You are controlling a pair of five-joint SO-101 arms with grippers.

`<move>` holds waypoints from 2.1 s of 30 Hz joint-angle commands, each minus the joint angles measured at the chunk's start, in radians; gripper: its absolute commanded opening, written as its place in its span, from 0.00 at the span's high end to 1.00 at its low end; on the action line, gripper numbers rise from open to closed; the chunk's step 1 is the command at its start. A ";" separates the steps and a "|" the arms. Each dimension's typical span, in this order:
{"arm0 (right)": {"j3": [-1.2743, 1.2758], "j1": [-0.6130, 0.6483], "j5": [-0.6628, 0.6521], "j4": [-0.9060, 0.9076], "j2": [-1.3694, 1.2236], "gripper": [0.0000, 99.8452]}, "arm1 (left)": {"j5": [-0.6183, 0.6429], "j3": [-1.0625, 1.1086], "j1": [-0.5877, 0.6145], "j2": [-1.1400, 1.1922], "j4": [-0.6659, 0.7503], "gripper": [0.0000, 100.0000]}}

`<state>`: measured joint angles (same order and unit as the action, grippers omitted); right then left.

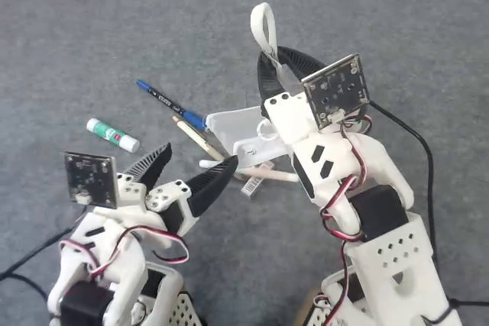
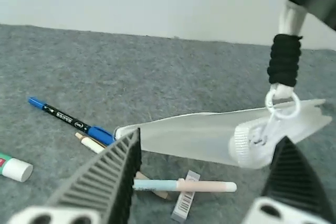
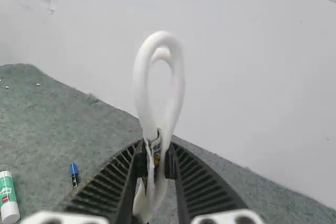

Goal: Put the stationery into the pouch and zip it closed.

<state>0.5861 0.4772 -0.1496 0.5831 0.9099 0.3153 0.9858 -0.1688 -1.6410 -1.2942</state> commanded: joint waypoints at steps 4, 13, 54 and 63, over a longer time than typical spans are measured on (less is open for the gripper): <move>-0.055 0.024 0.058 -0.024 -0.005 0.99 | -0.008 0.047 -0.052 -0.003 0.083 0.63; -0.057 0.027 0.063 -0.022 0.005 0.99 | -0.008 0.071 -0.051 -0.003 0.091 0.65; -0.023 -0.173 -0.054 0.255 0.386 0.99 | -0.143 0.150 0.034 -0.003 0.192 0.99; -0.023 -0.314 -0.048 0.254 0.386 0.99 | -0.144 0.150 0.037 -0.003 0.193 0.99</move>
<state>0.5877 0.2240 -0.1926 0.8439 1.2658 0.1757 1.1377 -0.1504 -1.6425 -1.1178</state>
